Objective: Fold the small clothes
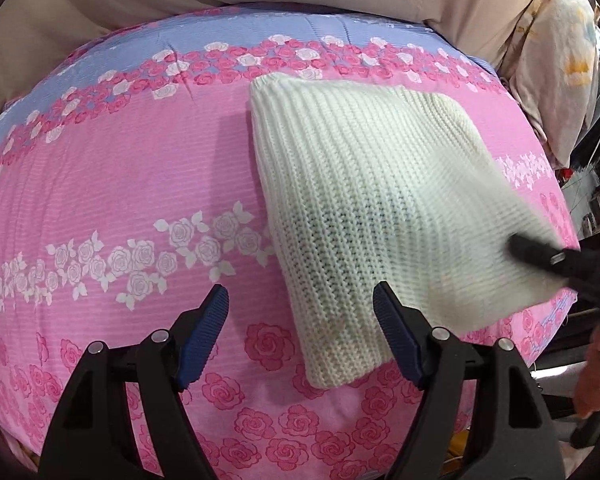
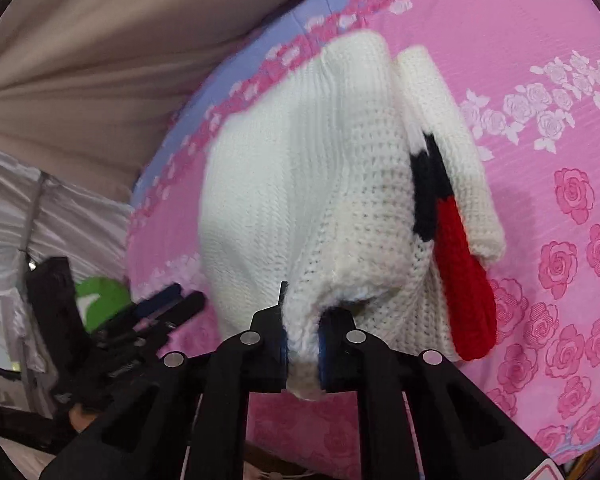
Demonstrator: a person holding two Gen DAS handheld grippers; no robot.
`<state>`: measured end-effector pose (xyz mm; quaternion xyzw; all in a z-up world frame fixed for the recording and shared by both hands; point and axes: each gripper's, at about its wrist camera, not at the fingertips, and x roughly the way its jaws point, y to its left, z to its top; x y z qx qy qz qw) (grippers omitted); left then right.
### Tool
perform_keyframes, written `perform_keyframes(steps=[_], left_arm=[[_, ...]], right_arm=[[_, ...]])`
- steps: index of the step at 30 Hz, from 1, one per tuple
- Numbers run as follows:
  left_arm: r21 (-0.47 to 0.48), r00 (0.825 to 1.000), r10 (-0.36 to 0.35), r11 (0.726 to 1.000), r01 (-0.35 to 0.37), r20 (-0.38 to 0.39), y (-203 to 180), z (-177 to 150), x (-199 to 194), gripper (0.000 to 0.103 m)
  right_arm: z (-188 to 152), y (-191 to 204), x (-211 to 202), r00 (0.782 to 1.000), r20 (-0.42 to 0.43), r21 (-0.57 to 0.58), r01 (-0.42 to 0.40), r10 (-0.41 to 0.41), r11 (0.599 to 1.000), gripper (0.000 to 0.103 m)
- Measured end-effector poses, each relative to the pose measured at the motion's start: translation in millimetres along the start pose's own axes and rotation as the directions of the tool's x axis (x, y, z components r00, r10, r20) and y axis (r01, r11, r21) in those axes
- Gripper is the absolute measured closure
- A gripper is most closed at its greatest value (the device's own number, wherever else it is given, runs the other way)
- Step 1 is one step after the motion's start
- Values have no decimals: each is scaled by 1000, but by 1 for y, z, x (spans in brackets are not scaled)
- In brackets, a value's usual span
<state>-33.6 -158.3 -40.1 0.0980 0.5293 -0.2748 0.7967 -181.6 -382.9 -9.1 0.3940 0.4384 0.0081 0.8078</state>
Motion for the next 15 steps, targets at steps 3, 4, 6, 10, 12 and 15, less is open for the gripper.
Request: perform_keyframes(steps=[3,4,6,10,12,15], left_arm=[[23,999,26,999,-26,-32,-5,-1,12,31],[26,998,35,999,-34,-49,-6,-3,18,31],[24,997,41,999,-39,-72,-6,-5,28,31],[-41,997,35,998,-38,-75,5,-5,25,31],[-69,998,25,997,-29,-58,11,-2,19,31],[-101,1000,15,995,-16,-14,15,8,7,31]], right_arm=[[-7,-19,-24,997,29,-4,75,-75,997,93],[-11,-34,-19,993,14,15,118,-118,993,94],[-24,-66,0,974,-54,26,223,-221,974,93],[-30,-72,-16,987,-15,113,159,-158,981,88],[-24,-57,-34,982,35,89,184,-188,979,66],[-5,-37,-47,968,95,11,230,-230,973,46]])
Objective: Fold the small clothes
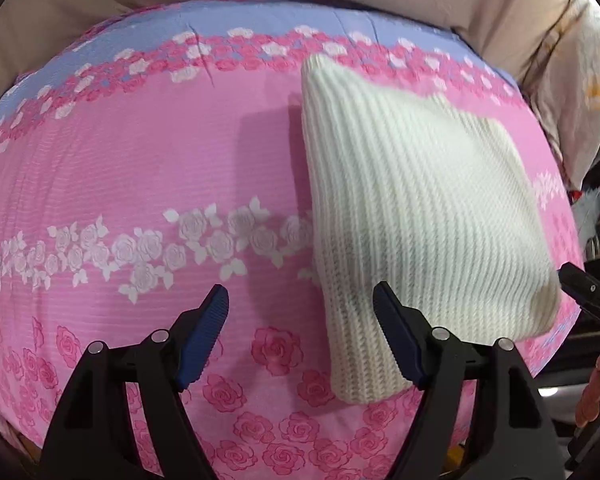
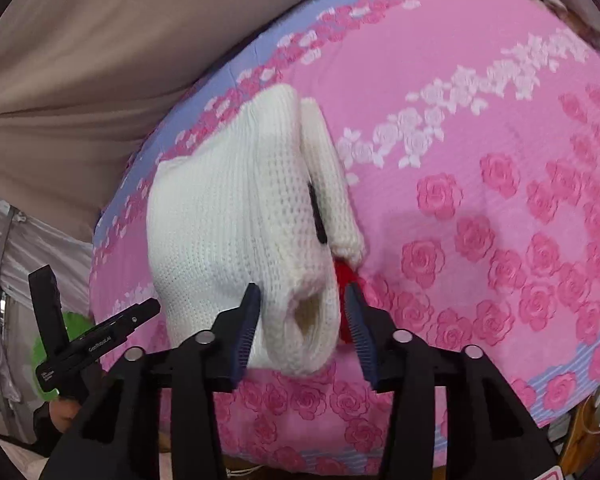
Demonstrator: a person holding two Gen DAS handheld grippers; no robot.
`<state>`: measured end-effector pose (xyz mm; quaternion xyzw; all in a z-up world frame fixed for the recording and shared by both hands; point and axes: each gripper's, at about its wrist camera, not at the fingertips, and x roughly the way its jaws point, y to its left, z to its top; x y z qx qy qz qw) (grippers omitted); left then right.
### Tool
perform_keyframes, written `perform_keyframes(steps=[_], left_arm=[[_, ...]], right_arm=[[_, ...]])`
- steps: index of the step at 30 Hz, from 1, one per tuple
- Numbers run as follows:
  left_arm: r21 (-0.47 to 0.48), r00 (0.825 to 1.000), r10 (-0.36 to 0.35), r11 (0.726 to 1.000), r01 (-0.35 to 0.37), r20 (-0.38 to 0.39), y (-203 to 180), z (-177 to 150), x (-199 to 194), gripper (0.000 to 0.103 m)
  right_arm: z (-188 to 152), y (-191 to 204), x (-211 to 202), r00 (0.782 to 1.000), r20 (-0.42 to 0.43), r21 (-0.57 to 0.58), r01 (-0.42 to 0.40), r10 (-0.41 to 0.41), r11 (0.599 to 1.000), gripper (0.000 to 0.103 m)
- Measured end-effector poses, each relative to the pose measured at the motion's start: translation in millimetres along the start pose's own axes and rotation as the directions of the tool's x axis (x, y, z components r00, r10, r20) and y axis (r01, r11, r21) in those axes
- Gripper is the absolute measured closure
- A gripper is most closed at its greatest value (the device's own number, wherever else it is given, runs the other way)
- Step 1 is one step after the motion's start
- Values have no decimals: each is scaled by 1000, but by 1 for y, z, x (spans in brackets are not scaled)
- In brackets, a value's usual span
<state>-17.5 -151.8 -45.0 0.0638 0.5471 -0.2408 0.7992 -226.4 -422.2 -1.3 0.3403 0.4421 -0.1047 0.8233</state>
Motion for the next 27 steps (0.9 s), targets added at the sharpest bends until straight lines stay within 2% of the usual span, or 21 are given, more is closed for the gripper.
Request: perform_keyframes(steps=[2,5,6,7,8,9,10,12,14,16,17,18,19,21,24,26,27], left_arm=[[-2,1000,-5,1000,5,28,-4,10,-5,31],[11,999,-8,1000,7,47,-15,23,-4,31],[23,998,-1,1000,0,56,-21,28,-3,31],[34,998,7,999,-9,62,-27,33,-2,31],[40,998,9,999,-11,66,-29,37,-2,31],[43,997,14,999,-17,73,-33,41,-3,31],[43,996,16,999,-20,86,-36,45,-6,31],[44,995,23,999,-28,101,-39,49,-7,31],[70,995,56,996,-62,78,-44,52,4,31],[77,995,88,993,-92,51,-44,52,21,30],[73,996,84,994,-85,23,-44,50,31,29],[61,997,72,996,-72,-2,-43,50,38,29],[47,997,80,996,-80,-5,-42,49,39,29],[52,996,90,995,-90,7,-43,49,35,29],[63,994,107,992,-107,10,-45,50,32,29],[59,994,109,992,-109,5,-46,50,33,29],[58,994,110,992,-110,6,-46,50,33,29]], right_arm=[[17,8,8,1000,13,-34,14,-14,999,36],[36,13,45,999,-25,-66,46,-47,997,35],[39,15,59,998,-45,-76,45,-49,996,42],[40,17,68,997,-71,-84,31,-37,996,53],[41,21,75,995,-96,-88,27,-35,996,78],[46,30,69,997,-74,-103,7,-15,995,82],[51,41,56,999,-33,-133,-21,16,991,83],[59,65,28,998,49,-211,-22,33,977,84],[64,67,24,997,65,-226,-18,33,974,84],[63,47,53,999,-5,-195,39,-40,980,84],[59,30,82,989,-95,-183,91,-110,979,82],[53,19,94,984,-139,-160,89,-111,983,73],[52,16,90,990,-121,-122,62,-77,991,72],[54,27,65,994,-70,-103,71,-78,992,72],[53,56,22,993,55,-180,113,-105,977,71],[52,76,9,992,82,-243,115,-98,963,71],[51,85,14,993,64,-273,111,-97,956,71]])
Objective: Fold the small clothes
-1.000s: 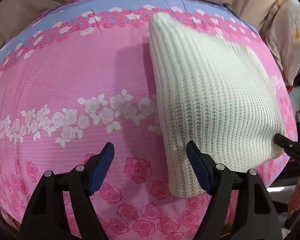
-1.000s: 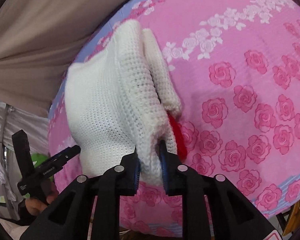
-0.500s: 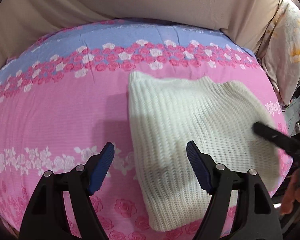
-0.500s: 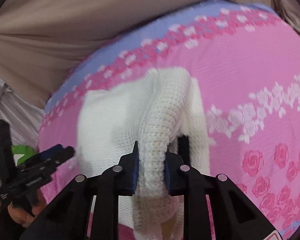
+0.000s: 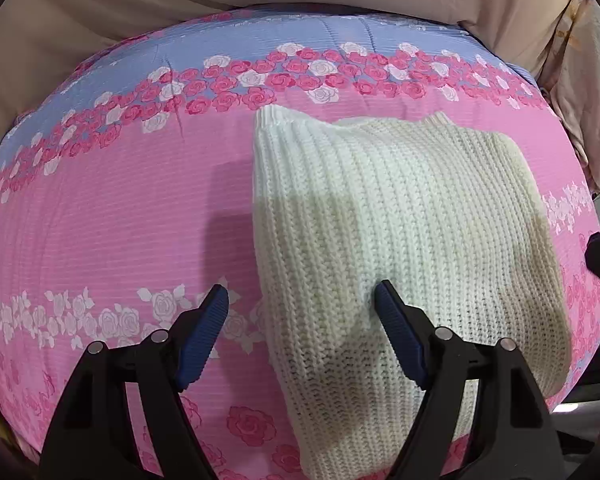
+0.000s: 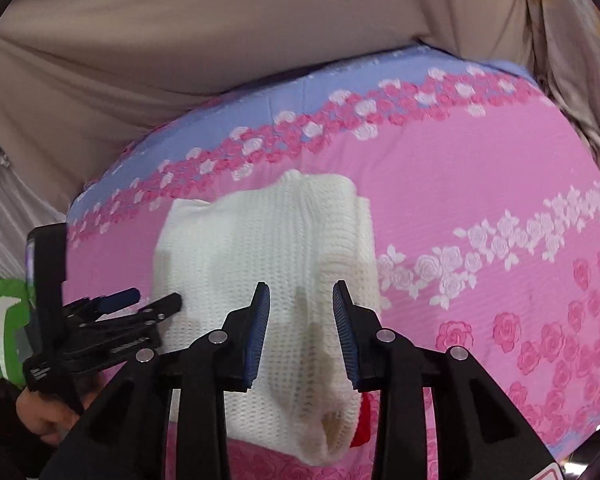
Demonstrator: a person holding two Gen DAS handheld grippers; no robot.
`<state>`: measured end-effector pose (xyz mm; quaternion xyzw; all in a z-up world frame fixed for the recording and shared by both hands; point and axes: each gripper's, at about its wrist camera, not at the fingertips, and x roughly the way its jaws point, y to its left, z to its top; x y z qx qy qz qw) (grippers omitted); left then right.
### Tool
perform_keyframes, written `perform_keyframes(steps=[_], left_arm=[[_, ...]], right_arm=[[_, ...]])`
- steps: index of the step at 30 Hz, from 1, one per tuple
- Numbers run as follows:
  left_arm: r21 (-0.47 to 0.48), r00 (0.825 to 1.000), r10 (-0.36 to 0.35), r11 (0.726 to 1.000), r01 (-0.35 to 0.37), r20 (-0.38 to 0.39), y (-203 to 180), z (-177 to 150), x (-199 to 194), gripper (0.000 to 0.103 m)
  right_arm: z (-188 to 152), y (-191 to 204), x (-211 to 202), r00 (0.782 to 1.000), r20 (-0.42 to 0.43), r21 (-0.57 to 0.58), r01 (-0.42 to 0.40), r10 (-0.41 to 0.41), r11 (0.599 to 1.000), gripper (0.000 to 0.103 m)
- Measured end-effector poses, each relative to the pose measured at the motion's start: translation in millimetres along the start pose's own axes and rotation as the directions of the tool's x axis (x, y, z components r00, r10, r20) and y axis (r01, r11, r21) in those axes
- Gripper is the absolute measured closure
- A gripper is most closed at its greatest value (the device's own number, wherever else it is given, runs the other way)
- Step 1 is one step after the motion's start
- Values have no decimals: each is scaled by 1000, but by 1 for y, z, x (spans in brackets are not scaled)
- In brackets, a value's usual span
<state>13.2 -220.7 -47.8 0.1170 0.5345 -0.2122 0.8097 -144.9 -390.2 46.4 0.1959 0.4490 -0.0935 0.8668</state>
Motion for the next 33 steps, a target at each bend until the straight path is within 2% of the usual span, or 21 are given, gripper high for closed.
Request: perform_keyframes(steps=[2,4,5,6,8,10,11,14,15,17,19,20,21,23,24,26,28,30,33], left_arm=[[2,1000,0,1000,0,-2,0,0,0,29],[1,1000,0,1000,0,-4,-1,0,2,29],[5,1000,-4,1000,4,-11,-1,0,3,28],[7,1000,1,1000,-1,-12,-2,0,4,28],[12,1000,0,1000,1,-7,-1,0,0,29],[-7,1000,-11,1000,11,-8,1,0,-2,29],[-23,1000,-19,1000,18,-12,3,-1,-2,29],[-35,999,-33,999,32,-22,4,-6,0,28],[-31,999,-35,999,35,-25,3,-7,1,28],[-30,999,-43,999,43,-19,4,-10,-4,29],[-68,995,-102,992,101,-3,11,-11,-17,29],[-93,992,-127,988,126,3,15,-12,-21,28],[-121,989,-147,982,147,7,19,-12,-23,24],[-165,987,-162,973,159,-6,25,-13,-16,19],[-184,985,-171,970,162,-32,27,-13,-7,19],[-217,978,-194,960,175,-71,30,-13,12,18],[-254,972,-221,948,193,-84,33,-14,26,13],[-276,968,-238,939,207,-83,32,-13,34,11],[-258,969,-231,945,202,-86,24,-9,34,12]], right_arm=[[-4,10,24,998,-60,-38,13,-15,999,71],[-23,11,72,981,-175,-84,71,-85,994,73],[-33,8,89,976,-196,-91,75,-92,993,74],[-34,8,87,982,-167,-95,76,-91,993,75],[-26,12,72,982,-165,-84,75,-88,994,75],[-18,13,48,993,-101,-51,57,-62,997,75],[-16,8,42,993,-88,-39,78,-81,996,75],[-27,-11,66,981,-163,-9,102,-102,995,76],[-35,-17,75,982,-169,-16,84,-85,996,78],[-28,-16,63,986,-150,-1,68,-67,998,79],[-19,-16,39,996,-88,54,36,-31,998,73],[-16,-16,31,997,-68,66,30,-25,997,64],[-13,-17,24,997,-56,66,48,-44,997,50],[-12,-23,27,994,-69,61,93,-89,994,37],[-13,-31,37,990,-102,71,101,-94,992,37],[-19,-48,60,982,-180,130,79,-55,988,37],[-27,-64,80,975,-221,224,20,31,974,36],[-33,-75,90,968,-216,318,-55,129,946,33],[-34,-82,97,962,-189,390,-112,199,914,29]])
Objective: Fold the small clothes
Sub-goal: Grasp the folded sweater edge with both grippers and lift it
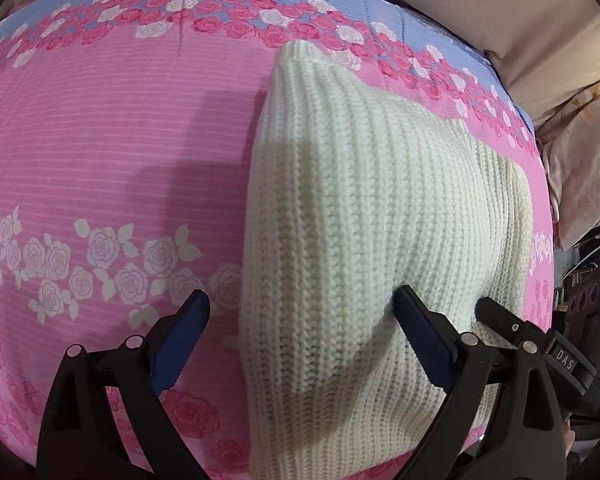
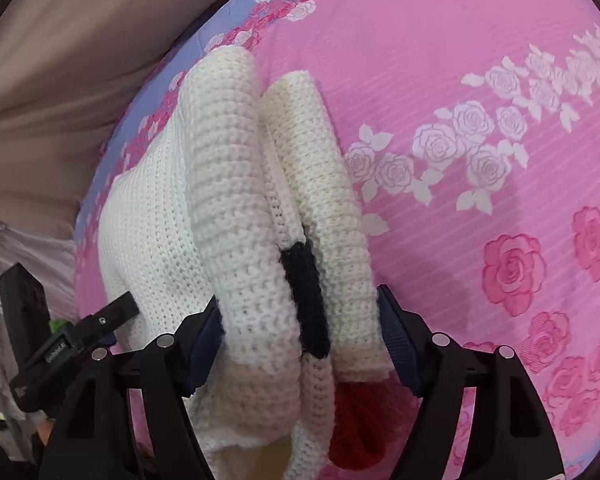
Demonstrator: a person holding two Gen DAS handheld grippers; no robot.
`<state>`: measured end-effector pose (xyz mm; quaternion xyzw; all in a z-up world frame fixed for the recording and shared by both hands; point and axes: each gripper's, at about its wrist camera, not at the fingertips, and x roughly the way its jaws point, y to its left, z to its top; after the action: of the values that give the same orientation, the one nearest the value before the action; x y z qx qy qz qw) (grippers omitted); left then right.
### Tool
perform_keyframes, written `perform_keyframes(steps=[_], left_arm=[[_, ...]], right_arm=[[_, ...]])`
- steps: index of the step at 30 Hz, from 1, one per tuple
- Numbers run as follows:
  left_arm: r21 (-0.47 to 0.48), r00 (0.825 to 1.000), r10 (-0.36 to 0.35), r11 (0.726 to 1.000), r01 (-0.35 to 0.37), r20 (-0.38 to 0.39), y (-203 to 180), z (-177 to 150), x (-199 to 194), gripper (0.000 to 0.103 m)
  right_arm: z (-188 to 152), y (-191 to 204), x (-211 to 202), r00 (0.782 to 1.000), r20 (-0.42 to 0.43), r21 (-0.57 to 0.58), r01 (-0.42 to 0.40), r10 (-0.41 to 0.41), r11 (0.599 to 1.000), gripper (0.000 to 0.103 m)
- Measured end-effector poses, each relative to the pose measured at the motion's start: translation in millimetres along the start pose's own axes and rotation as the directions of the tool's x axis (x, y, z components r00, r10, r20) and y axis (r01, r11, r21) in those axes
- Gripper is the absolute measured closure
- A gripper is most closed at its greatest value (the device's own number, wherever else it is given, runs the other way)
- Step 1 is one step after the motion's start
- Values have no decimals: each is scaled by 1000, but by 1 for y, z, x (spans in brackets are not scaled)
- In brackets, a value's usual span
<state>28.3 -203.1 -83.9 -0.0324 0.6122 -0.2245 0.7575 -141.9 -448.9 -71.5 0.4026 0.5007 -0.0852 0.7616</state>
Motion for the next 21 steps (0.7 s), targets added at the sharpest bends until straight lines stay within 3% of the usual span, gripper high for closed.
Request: perform_keyframes(steps=[1,2,3,6,9,21], left_arm=[[8,1000,-5,1000,5,-4,-4,0,0,13],[21,1000,-25,999,25,-17,-9,1,0,22],[36,1000,-14,999,14,-24,-16,1,-1,26],[90,999,24,996,-21,-27,-28,2,-8,42],[115,999,17,993,-12,-37,-34,4,-18,55],[202,992,-127,971,127,-17,-63,3,-90,63]], right_arm=[[1,0,1,1000,-2,-2,-3,3,1000,29],[3,2,2,1000,-5,-8,-3,3,1000,31],[3,3,4,1000,-10,-11,-17,17,1000,43],[8,8,4,999,-3,-3,-33,33,999,59],[4,11,-9,998,29,-2,-50,50,999,66],[-24,35,-86,980,147,-33,-130,134,991,71]])
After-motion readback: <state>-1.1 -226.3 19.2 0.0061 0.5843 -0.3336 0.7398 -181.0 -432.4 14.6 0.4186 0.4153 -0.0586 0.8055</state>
